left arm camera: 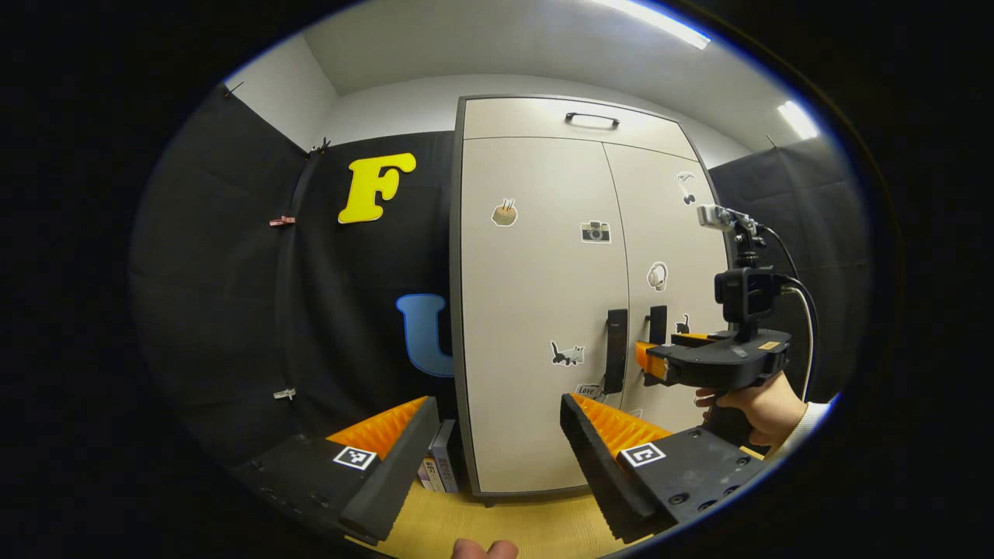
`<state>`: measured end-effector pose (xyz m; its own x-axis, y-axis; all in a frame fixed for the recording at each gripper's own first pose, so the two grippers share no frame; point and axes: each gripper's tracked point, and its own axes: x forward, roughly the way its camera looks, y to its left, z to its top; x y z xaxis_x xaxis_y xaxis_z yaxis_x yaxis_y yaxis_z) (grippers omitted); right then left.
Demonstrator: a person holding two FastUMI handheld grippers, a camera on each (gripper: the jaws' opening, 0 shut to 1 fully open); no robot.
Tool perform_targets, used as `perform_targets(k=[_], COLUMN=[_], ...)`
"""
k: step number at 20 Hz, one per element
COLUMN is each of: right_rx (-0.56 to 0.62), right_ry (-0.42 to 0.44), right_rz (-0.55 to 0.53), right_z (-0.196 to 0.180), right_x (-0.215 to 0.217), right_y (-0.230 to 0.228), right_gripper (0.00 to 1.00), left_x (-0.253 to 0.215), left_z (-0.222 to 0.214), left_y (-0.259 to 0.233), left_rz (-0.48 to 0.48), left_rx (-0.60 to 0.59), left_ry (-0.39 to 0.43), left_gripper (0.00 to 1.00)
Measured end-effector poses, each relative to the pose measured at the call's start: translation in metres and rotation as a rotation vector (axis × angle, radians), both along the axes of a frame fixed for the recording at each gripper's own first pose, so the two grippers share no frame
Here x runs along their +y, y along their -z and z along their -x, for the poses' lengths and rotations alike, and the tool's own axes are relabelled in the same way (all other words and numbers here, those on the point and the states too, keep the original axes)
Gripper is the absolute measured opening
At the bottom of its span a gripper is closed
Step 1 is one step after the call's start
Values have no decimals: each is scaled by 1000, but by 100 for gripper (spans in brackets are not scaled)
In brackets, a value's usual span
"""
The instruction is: Open the right door of the double-door shoe cabinet with the right hand, and open the left door with the left hand.
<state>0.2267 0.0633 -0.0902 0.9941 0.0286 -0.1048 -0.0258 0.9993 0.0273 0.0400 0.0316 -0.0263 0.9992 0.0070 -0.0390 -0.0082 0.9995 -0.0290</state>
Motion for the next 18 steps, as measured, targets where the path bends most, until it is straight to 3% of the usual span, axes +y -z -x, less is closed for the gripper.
perform_targets(k=[1, 3, 6, 11, 13, 17, 18], right_rx=[7, 21, 32, 30, 24, 24, 34], right_ry=[10, -5, -8, 13, 11, 23, 21], right_rz=[-3, -47, -66, -11, -20, -51, -54], right_z=[-4, -10, -12, -14, -13, -14, -12], right_x=[-1, 4, 5, 6, 5, 4, 3], right_y=[3, 6, 7, 8, 6, 8, 7], right_gripper=[79, 57, 40, 29, 18, 18, 12], left_x=[1, 4, 7, 11, 10, 10, 10], left_z=[-1, -3, -6, -5, -3, 7, 9], left_y=[1, 4, 5, 7, 8, 7, 7], left_rz=[2, 6, 14, 23, 28, 30, 32], left_rx=[1, 5, 5, 9, 14, 13, 13], left_ry=[-2, -6, -11, -20, -21, -29, -31], left_gripper=[98, 98, 98, 98, 98, 98, 98])
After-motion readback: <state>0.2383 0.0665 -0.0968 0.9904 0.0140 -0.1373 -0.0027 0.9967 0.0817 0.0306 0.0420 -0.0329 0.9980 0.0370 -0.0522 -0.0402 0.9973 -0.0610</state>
